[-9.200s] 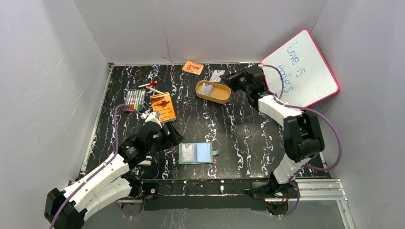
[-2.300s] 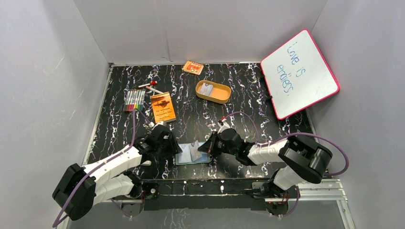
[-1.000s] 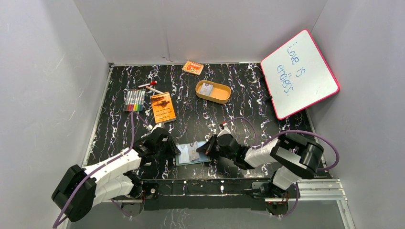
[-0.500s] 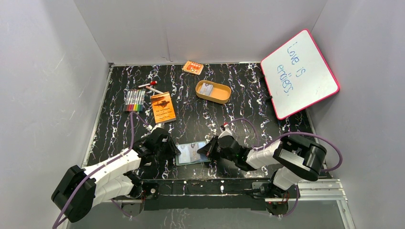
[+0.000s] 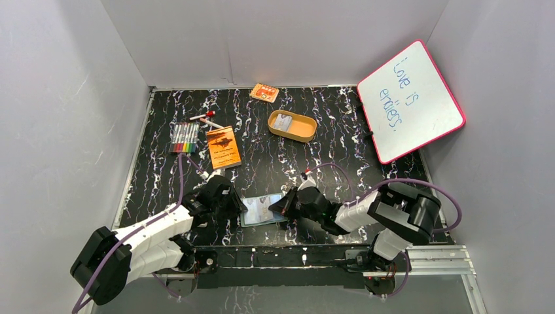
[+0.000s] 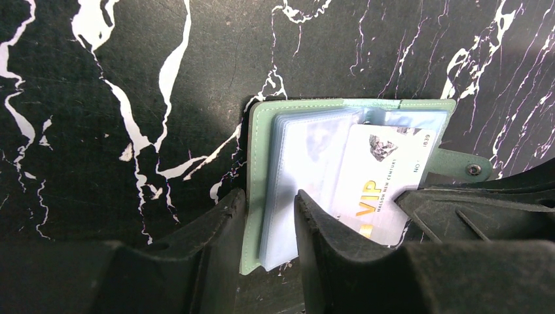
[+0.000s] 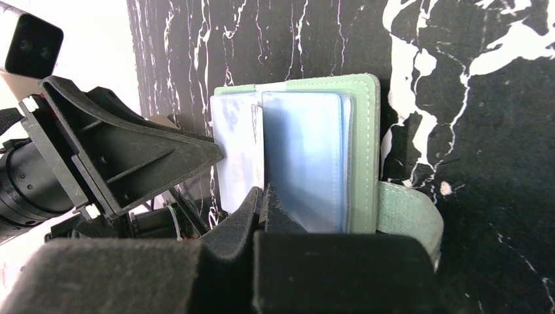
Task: Put the credit cards into the card holder
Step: Insert the credit card into the card holder.
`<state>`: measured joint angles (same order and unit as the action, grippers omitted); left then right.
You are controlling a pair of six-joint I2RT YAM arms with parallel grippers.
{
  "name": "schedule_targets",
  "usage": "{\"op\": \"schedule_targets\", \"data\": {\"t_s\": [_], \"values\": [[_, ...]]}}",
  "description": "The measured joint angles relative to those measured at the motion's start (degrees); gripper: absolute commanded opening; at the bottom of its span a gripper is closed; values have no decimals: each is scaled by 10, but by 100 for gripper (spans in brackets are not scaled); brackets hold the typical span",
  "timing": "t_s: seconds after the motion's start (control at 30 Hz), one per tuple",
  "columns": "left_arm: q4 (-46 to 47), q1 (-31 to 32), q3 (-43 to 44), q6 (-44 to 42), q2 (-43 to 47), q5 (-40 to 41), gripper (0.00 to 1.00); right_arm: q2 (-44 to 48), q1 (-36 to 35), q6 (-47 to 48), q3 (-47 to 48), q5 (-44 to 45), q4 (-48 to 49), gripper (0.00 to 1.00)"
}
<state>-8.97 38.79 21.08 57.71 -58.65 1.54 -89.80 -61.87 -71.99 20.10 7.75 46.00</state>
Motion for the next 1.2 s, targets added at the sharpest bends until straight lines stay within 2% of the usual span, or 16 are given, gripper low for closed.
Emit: {"op": "schedule_targets", "data": {"t_s": [0.77,1.0,1.1,1.2], "values": [[4,0,-3,2,0,-3,28,-56,-19,-17,11,13,66,0],[10,0,-4,3,-3,-4,27,-55,-20,-8,24,7,34,34],[13,0,-4,4,-5,-5,27,-53,-22,1,35,-1,14,41],[13,0,-4,4,-5,-5,27,-48,-23,15,55,-9,-14,43]]}}
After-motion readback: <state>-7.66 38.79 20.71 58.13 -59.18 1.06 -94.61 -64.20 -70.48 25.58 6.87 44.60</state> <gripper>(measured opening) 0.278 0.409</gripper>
